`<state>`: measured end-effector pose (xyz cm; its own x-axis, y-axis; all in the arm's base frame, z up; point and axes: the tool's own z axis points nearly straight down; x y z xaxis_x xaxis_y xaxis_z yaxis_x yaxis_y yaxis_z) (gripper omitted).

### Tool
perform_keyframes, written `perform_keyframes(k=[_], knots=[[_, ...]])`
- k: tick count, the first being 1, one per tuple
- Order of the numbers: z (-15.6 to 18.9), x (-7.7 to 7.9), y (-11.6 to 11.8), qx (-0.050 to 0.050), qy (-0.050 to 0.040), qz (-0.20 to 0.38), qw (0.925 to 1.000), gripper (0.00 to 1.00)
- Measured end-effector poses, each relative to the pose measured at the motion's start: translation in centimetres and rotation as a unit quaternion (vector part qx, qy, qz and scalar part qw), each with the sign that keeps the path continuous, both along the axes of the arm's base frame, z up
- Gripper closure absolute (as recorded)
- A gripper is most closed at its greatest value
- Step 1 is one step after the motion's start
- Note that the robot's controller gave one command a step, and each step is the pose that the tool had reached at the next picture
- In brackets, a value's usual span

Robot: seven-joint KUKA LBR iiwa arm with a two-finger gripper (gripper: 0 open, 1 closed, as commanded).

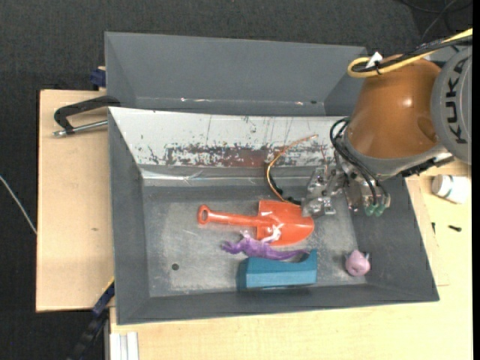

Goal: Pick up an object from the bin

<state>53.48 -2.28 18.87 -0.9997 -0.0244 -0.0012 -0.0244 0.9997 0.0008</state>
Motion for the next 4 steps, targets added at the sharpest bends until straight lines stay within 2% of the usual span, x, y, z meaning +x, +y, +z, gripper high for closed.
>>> perform_keyframes(k=[1,2,3,4], knots=[[0.0,0.0,0.0,0.0,0.0,0.0,1.0,0.0],[0.0,0.0,0.0,0.0,0.0,0.0,1.0,0.0],[-11.2,2.5,0.0,0.0,-0.0022,0.033,0.9994,1.0],[-11.2,2.5,0.0,0.0,-0.0022,0.033,0.9994,1.0]])
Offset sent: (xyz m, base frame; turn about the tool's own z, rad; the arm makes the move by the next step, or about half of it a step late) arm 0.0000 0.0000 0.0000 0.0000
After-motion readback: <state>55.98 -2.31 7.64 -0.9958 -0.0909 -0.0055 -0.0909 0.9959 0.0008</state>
